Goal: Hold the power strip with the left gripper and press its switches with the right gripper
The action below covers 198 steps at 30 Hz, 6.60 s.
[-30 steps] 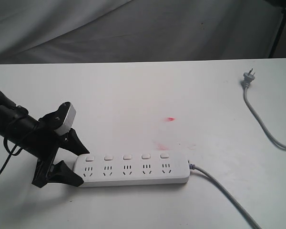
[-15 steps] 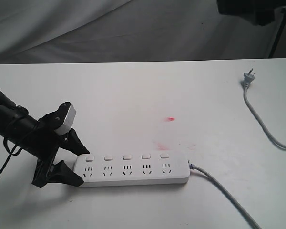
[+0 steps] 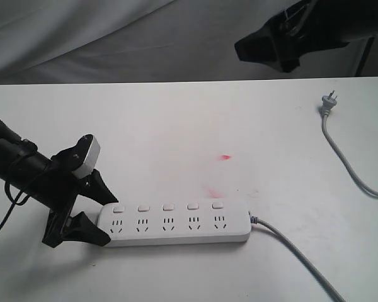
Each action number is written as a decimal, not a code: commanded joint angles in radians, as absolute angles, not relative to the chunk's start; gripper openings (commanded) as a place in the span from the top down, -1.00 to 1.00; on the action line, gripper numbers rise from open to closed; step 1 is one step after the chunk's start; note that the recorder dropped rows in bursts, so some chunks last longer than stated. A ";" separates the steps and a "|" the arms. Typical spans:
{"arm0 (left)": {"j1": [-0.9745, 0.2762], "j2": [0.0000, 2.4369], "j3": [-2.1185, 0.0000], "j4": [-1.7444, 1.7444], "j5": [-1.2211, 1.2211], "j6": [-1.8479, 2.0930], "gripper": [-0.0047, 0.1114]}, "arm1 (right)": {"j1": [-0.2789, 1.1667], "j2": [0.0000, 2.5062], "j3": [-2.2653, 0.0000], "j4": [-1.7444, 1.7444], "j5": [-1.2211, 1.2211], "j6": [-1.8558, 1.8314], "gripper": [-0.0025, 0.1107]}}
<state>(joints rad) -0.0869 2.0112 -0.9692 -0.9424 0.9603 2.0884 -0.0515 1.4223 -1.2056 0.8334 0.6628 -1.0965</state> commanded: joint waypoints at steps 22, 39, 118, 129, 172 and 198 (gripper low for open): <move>-0.093 2.015 -0.970 -0.922 0.964 2.094 0.05 | 0.061 1.837 -1.445 0.987 0.827 -1.547 -0.90; -0.093 2.015 -0.970 -0.922 0.964 2.094 0.05 | 0.138 2.051 -1.496 1.107 0.859 -1.736 -0.90; -0.093 2.015 -0.970 -0.922 0.964 2.094 0.05 | 0.327 2.354 -1.742 0.998 0.857 -1.665 -0.90; -0.093 2.015 -0.970 -0.922 0.964 2.094 0.05 | 0.327 2.386 -1.742 0.933 0.788 -1.662 -0.90; -0.093 2.015 -0.970 -0.922 0.964 2.094 0.05 | 0.348 2.330 -1.742 0.817 0.815 -1.573 -0.90; -0.093 2.015 -0.970 -0.922 0.964 2.094 0.05 | 0.334 2.277 -1.742 0.741 0.844 -1.513 -0.90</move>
<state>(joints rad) -0.0869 2.0112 -0.9692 -0.9424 0.9621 2.0884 0.3488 2.2866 -1.7465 0.7461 0.8269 -1.5219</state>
